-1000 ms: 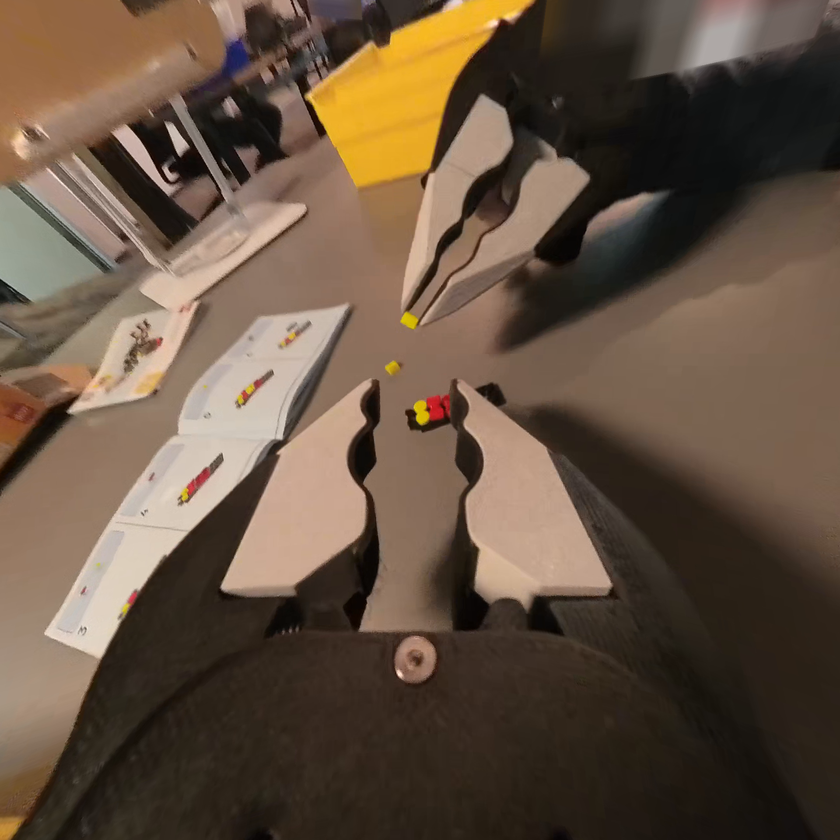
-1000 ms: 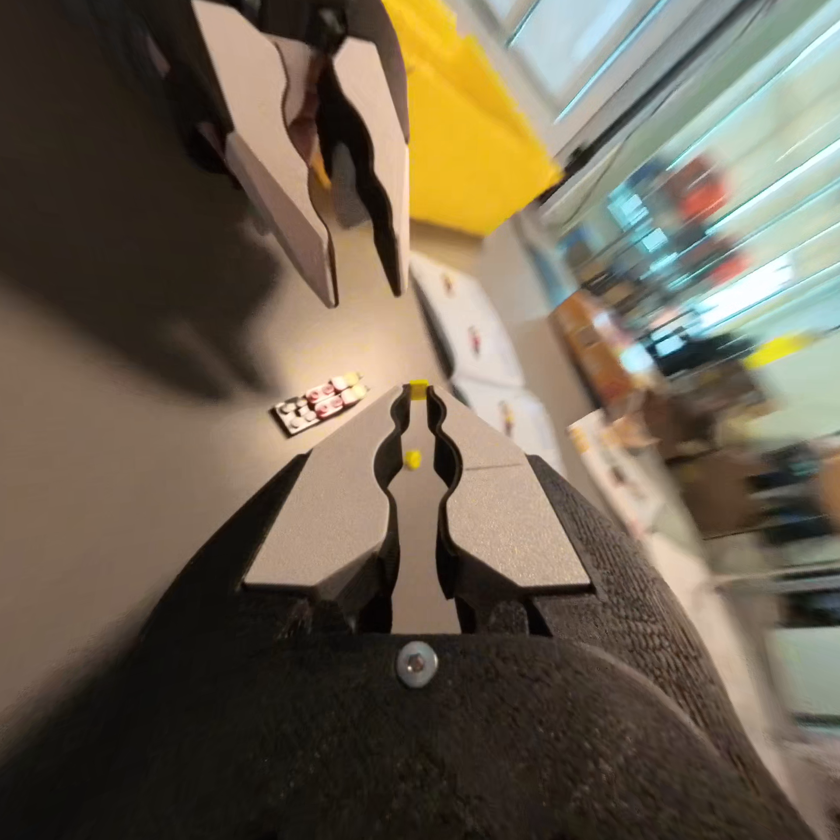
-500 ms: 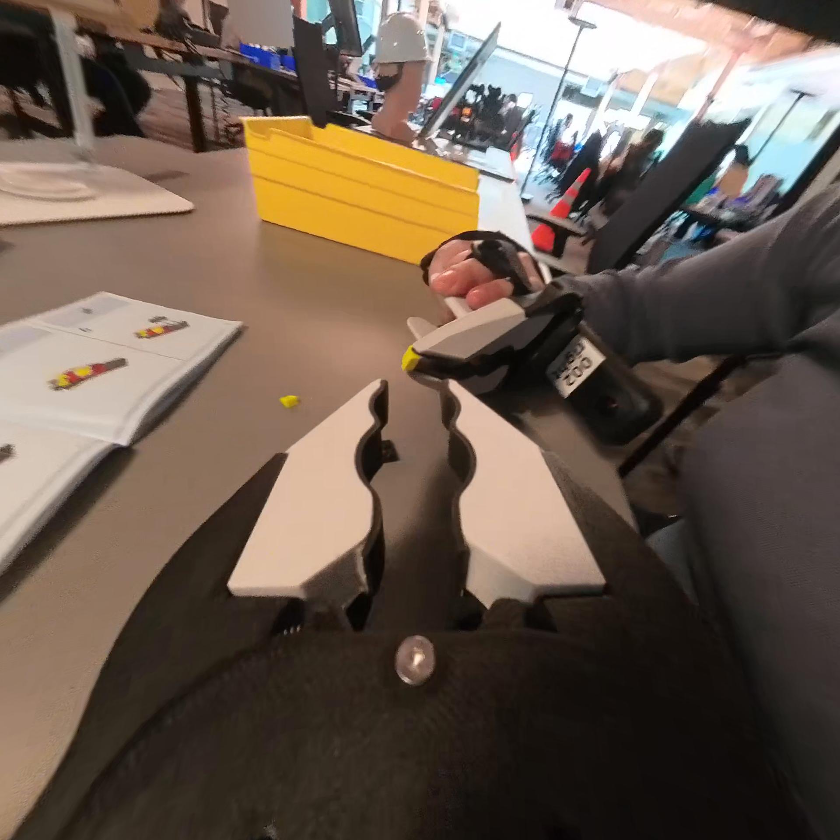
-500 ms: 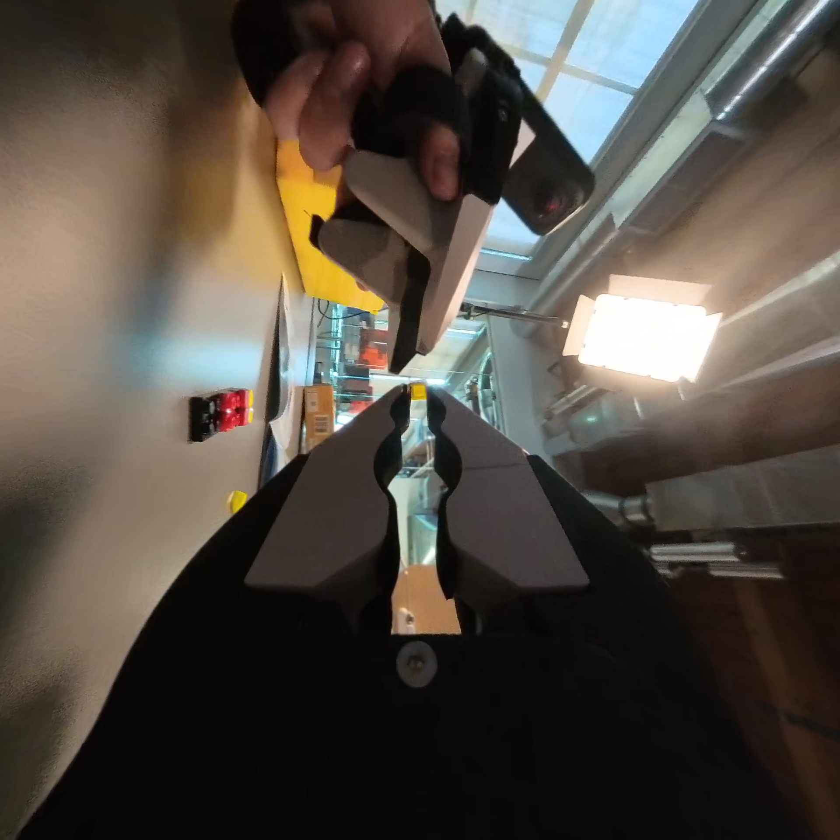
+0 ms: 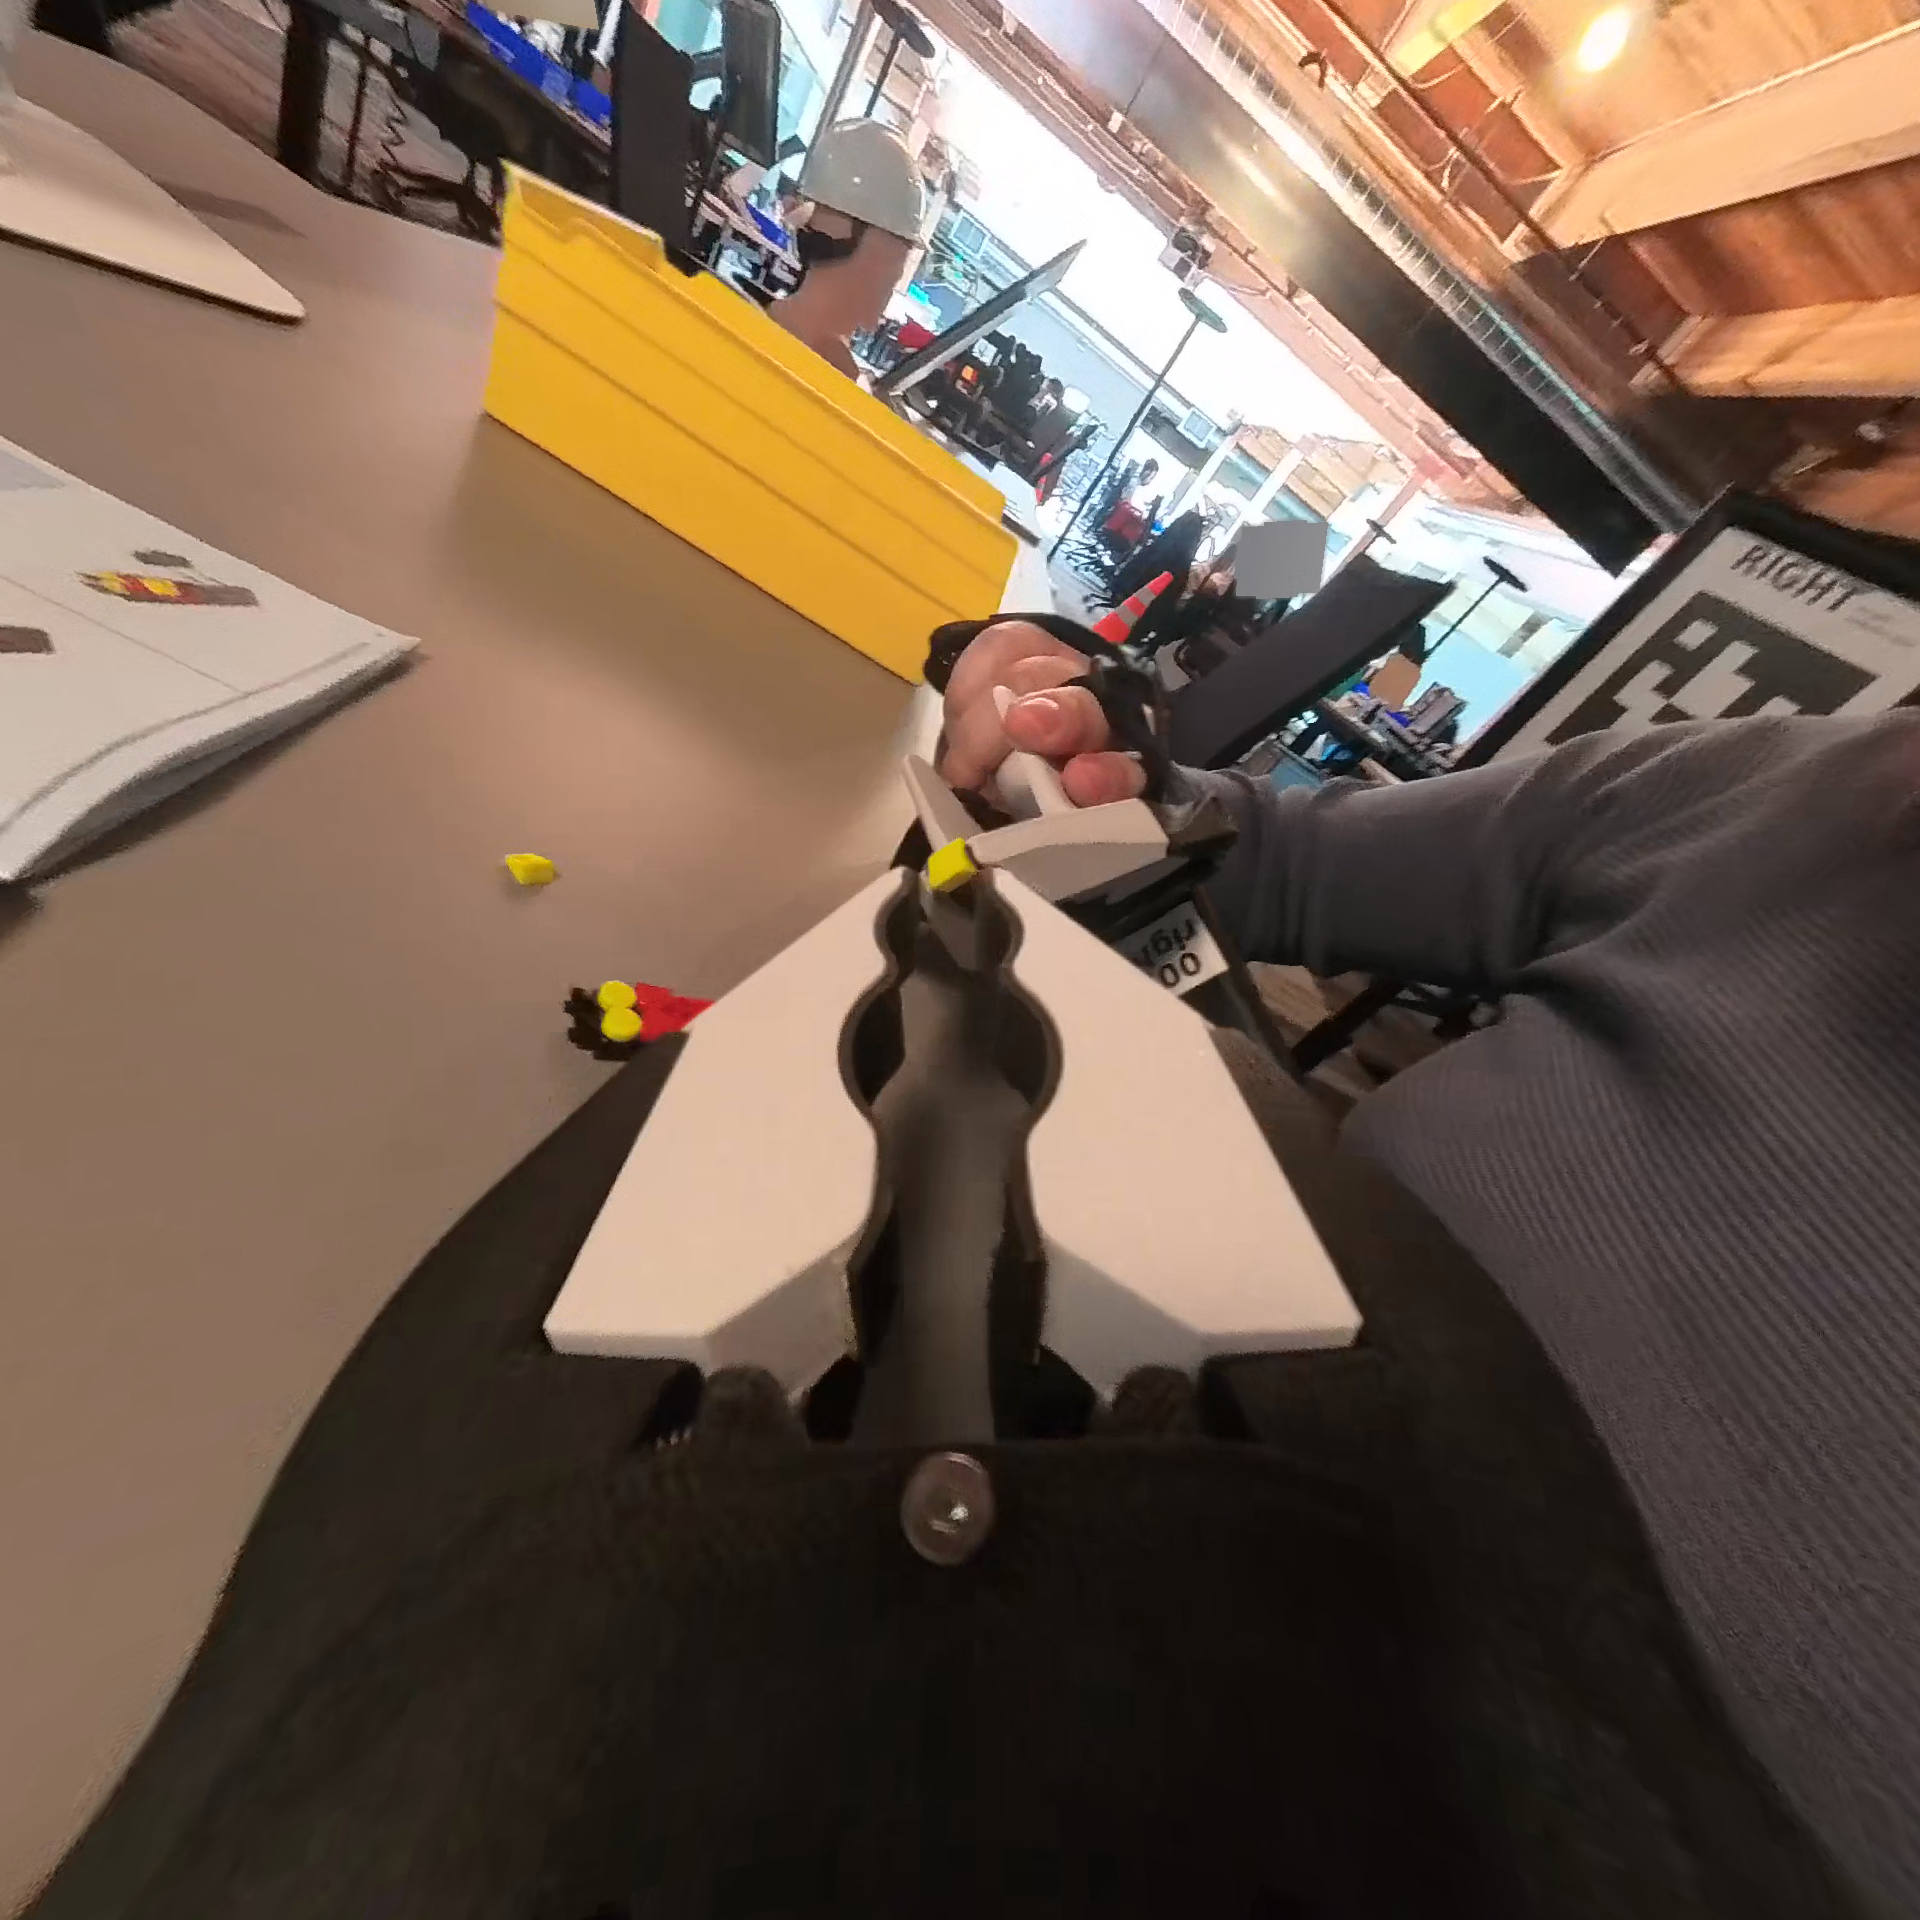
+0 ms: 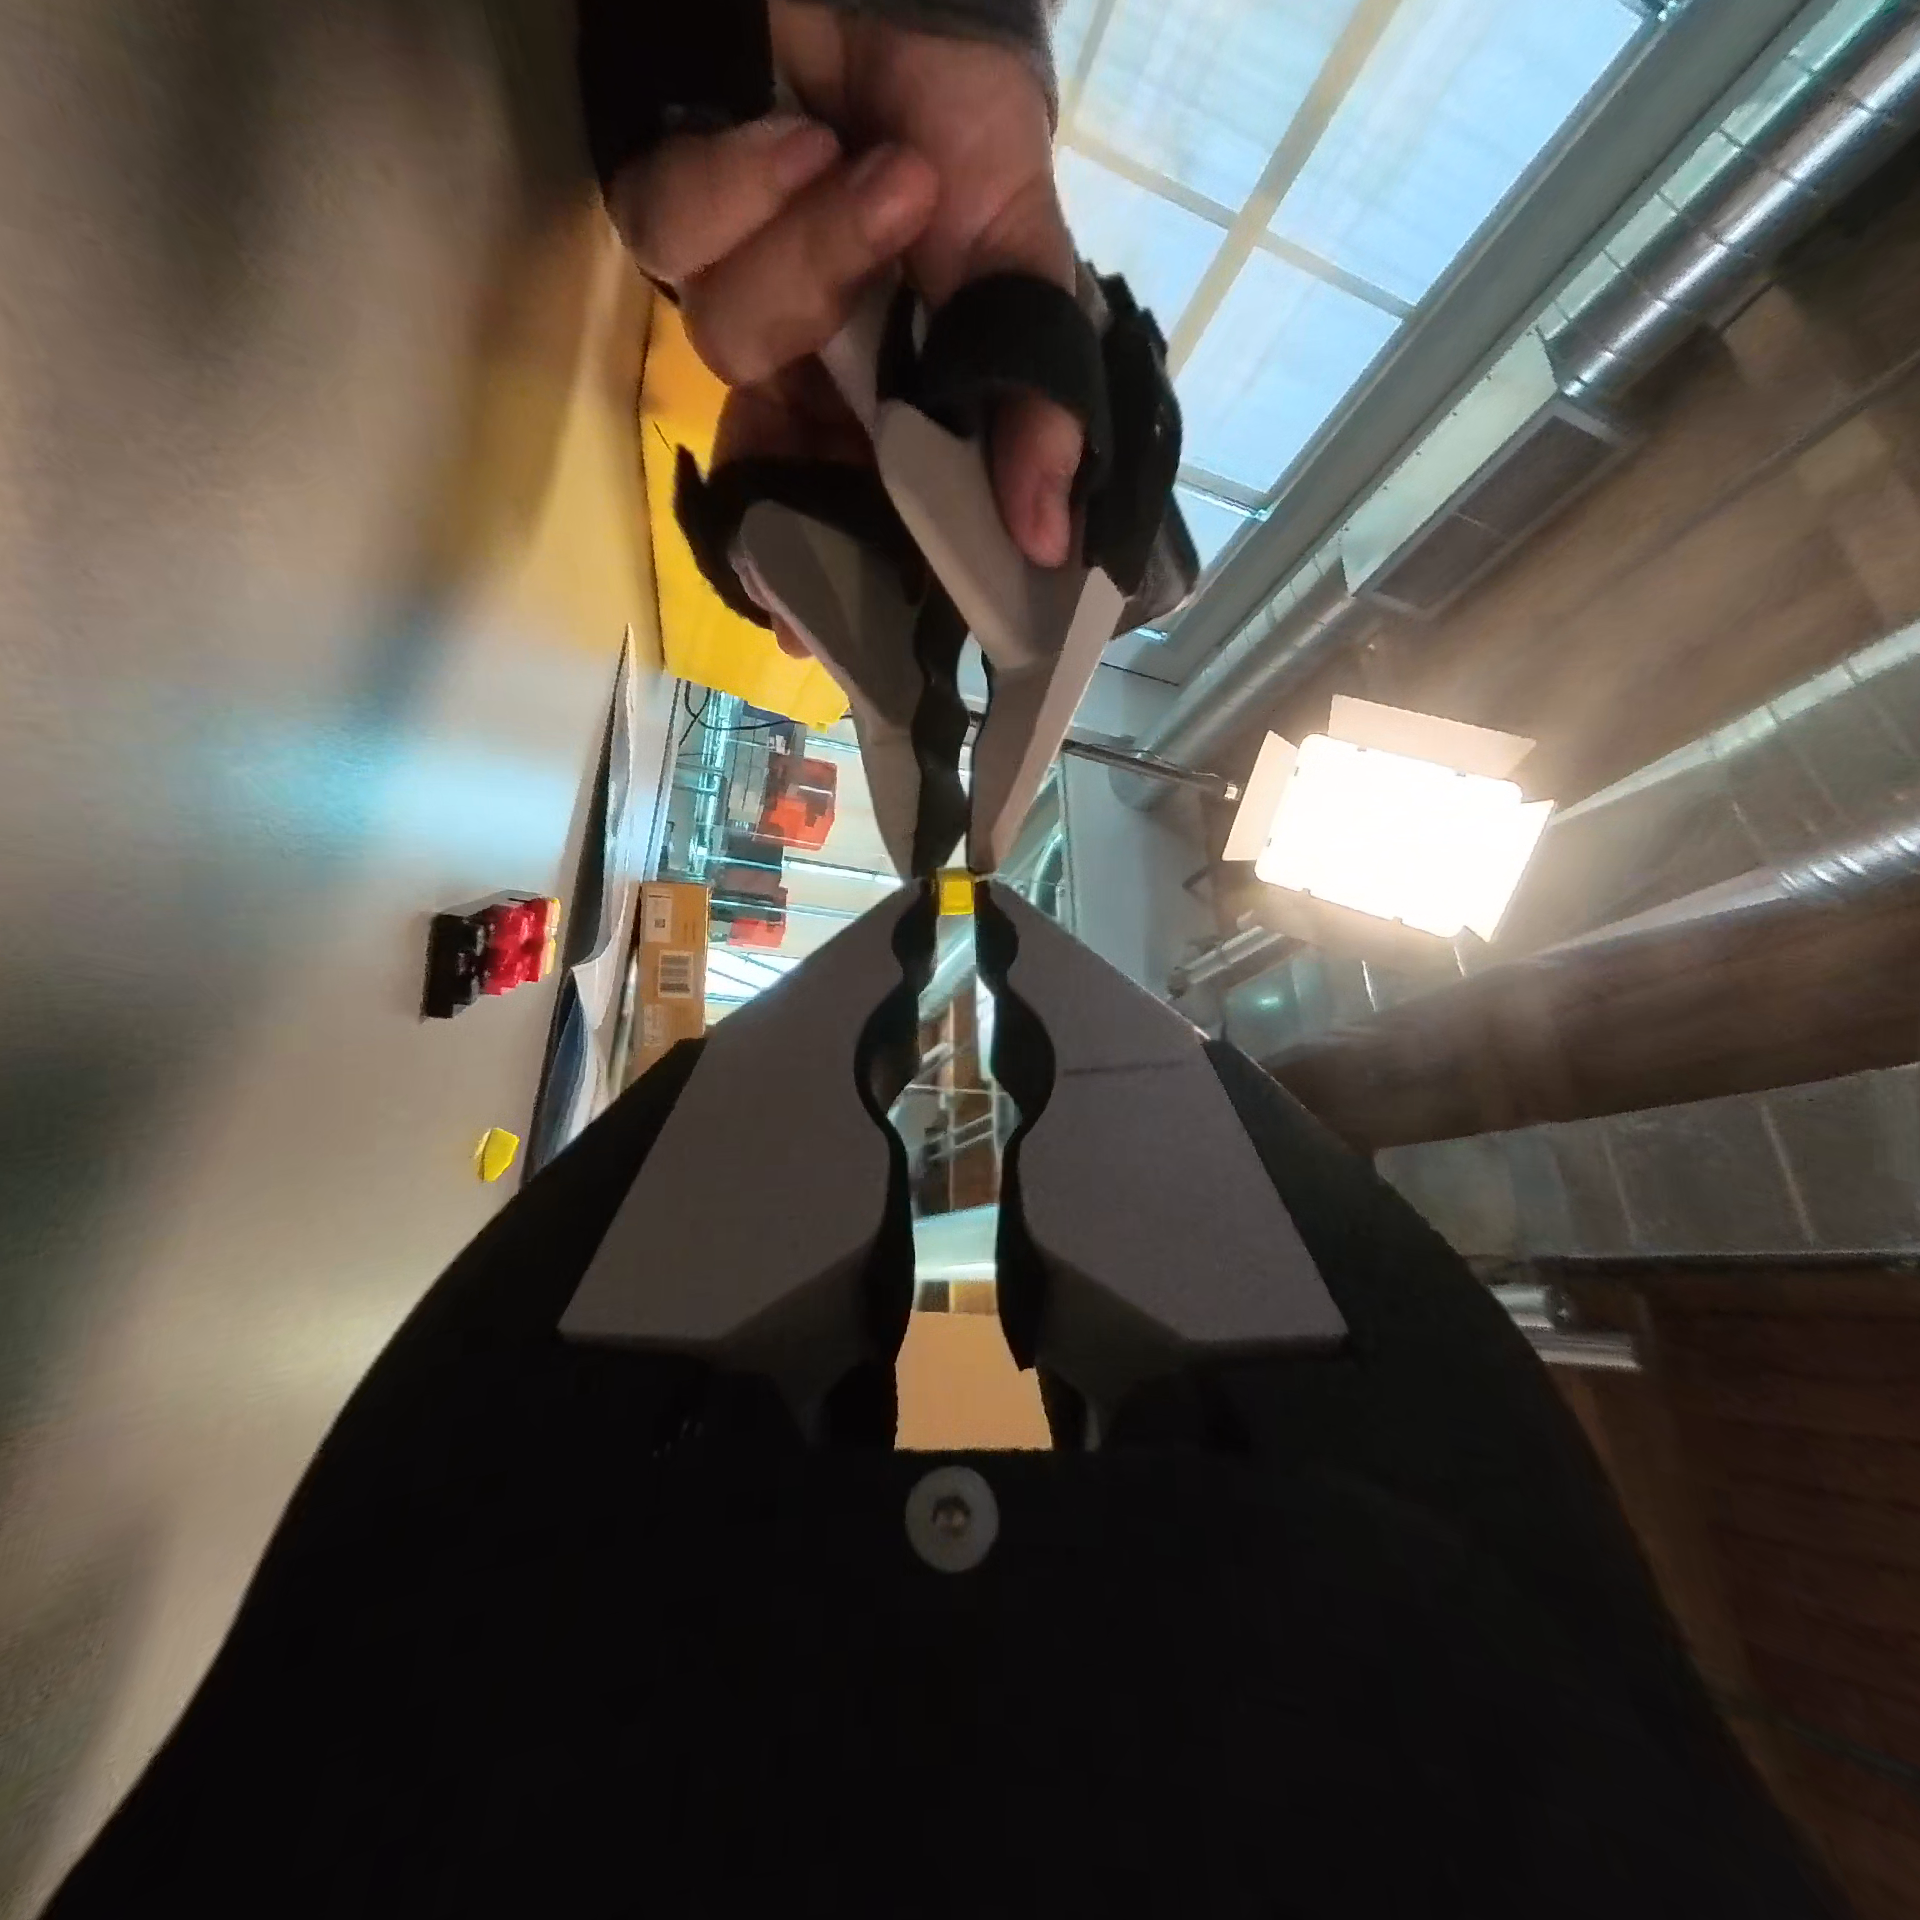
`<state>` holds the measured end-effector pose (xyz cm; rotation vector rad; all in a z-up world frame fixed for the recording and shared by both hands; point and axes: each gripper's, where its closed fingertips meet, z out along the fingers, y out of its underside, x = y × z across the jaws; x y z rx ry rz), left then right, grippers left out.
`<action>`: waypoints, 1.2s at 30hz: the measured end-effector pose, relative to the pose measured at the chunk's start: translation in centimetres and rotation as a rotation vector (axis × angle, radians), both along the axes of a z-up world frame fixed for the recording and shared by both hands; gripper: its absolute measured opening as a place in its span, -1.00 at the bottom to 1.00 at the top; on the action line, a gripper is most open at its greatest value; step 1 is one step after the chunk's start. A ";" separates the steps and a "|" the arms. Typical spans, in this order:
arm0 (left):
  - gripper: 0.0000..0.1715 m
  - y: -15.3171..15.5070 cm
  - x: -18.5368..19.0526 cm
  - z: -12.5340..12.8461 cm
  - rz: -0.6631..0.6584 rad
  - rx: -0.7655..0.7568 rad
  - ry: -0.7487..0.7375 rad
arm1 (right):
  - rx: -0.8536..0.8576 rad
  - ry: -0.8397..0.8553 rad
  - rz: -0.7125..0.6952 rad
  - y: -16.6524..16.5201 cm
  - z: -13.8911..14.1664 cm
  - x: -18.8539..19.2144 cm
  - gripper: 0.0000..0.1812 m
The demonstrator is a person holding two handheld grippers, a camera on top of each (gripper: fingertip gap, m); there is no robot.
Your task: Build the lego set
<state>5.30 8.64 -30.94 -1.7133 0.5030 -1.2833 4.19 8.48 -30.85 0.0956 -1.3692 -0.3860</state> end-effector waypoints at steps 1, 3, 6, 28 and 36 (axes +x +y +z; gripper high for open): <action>-0.89 -0.1 0.1 0.0 -0.015 -0.021 -0.016 | 0.007 0.001 0.002 -0.1 0.0 0.0 -0.95; -0.89 -0.2 0.2 0.0 -0.042 -0.057 -0.051 | 0.012 0.005 0.004 -0.2 0.1 0.0 -0.95; -0.90 -0.2 0.2 0.1 -0.062 -0.091 -0.085 | 0.013 0.006 0.004 -0.2 0.1 0.1 -0.96; -0.81 -1.4 1.2 0.4 0.125 0.664 0.461 | -0.683 0.112 -0.108 8.2 0.7 1.1 -1.00; -1.00 -4.1 4.1 -2.1 0.092 1.208 0.814 | -0.846 0.103 -0.054 8.1 0.4 -0.2 -1.00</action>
